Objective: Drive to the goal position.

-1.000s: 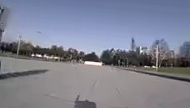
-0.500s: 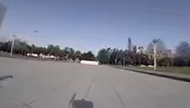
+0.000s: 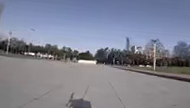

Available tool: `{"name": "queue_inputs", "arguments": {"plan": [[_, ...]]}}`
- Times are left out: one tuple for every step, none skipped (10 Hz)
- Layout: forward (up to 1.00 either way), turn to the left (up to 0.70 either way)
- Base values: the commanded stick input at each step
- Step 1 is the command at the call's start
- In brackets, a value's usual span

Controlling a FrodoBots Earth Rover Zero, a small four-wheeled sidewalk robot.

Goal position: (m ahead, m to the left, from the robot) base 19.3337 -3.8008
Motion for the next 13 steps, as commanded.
{"name": "queue_inputs", "arguments": {"plan": [[1.00,0.03],[1.00,0.03],[1.00,0.03],[1.00,0.03],[1.00,0.03],[1.00,0.03],[1.00,0.03],[1.00,0.03],[1.00,0.03],[1.00,0.03],[1.00,0.03],[1.00,0.03],[1.00,0.03]]}}
